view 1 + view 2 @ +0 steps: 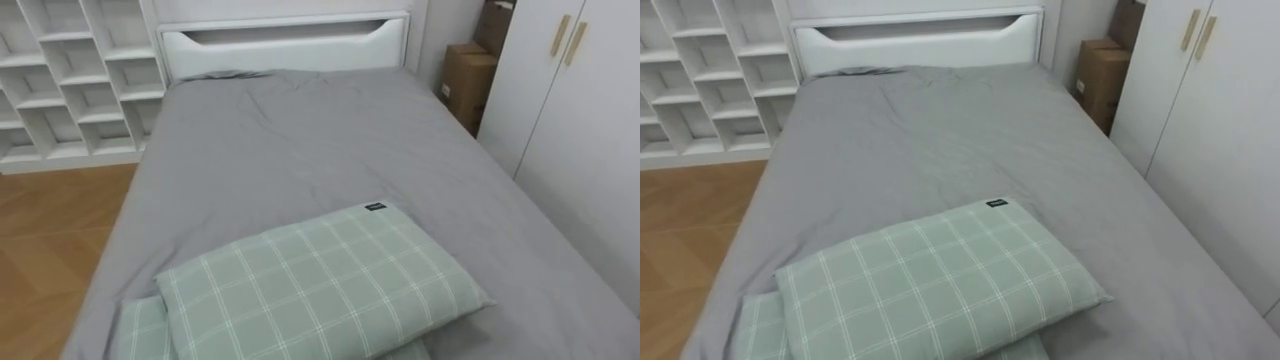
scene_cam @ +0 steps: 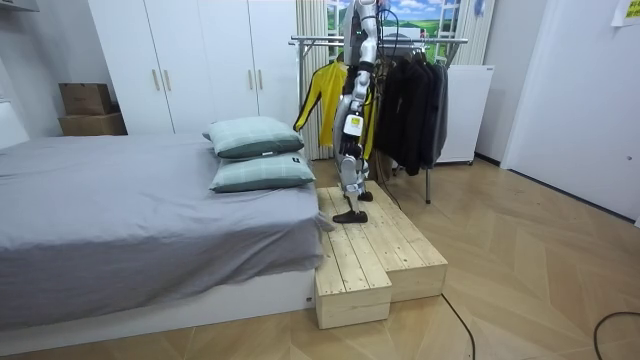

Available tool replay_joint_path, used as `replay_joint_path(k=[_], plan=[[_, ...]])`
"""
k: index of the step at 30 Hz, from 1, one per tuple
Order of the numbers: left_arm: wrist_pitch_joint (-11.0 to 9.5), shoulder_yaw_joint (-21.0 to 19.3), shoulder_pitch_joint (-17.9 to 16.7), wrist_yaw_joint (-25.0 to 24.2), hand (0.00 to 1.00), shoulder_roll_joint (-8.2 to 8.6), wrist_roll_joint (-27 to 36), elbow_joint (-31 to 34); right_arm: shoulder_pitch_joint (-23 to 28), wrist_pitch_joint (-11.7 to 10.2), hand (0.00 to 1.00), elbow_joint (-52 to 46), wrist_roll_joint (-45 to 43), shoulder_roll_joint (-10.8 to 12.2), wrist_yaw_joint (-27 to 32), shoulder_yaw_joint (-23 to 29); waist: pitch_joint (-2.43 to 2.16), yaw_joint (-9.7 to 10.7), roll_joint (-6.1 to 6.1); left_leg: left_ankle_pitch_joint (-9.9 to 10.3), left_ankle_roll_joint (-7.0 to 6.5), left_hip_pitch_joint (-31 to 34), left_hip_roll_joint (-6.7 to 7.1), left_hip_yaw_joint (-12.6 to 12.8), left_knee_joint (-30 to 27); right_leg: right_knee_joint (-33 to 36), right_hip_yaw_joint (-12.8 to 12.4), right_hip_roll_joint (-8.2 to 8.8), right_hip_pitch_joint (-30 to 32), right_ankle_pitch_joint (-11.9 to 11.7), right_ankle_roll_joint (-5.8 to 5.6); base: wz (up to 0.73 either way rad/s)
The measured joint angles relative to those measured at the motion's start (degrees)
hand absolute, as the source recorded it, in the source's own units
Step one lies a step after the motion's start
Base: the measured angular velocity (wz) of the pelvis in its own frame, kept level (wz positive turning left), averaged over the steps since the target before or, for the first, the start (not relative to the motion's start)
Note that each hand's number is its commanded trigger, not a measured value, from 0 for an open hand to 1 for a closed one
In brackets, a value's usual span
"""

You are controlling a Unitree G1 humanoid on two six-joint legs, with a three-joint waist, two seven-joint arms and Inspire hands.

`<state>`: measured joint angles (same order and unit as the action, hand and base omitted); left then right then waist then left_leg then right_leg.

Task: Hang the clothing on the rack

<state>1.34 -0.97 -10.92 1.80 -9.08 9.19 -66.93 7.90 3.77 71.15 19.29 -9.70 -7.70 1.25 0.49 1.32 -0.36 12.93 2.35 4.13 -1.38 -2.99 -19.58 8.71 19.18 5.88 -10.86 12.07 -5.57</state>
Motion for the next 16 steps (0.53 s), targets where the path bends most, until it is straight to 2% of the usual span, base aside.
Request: replay_joint_path(k=[8, 16], plan=[[-0.04, 0.06, 0.16, -0.06, 0.0, -0.1, 0.1, 0.01, -0.31, -0.04, 0.0, -0.08, 0.95, 0.16, -1.1, -0.09, 0.0, -0.01, -0.07, -0.16, 0.05, 0.42, 0.01, 0.01, 0.46, -0.17, -0.21, 0.01, 0.88, 0.06, -0.09, 0.0], [-0.28, 0.11, 0.27, -0.17, 0.0, -0.09, 0.11, 0.01, -1.31, -0.66, 0.0, -0.1, 1.19, 0.34, -3.35, -2.57, -0.11, -0.05, -0.26, -0.33, 0.14, 0.63, 0.09, 0.05, 0.98, -0.8, -0.18, 0.0, 0.8, 0.07, -0.1, 0.0]])
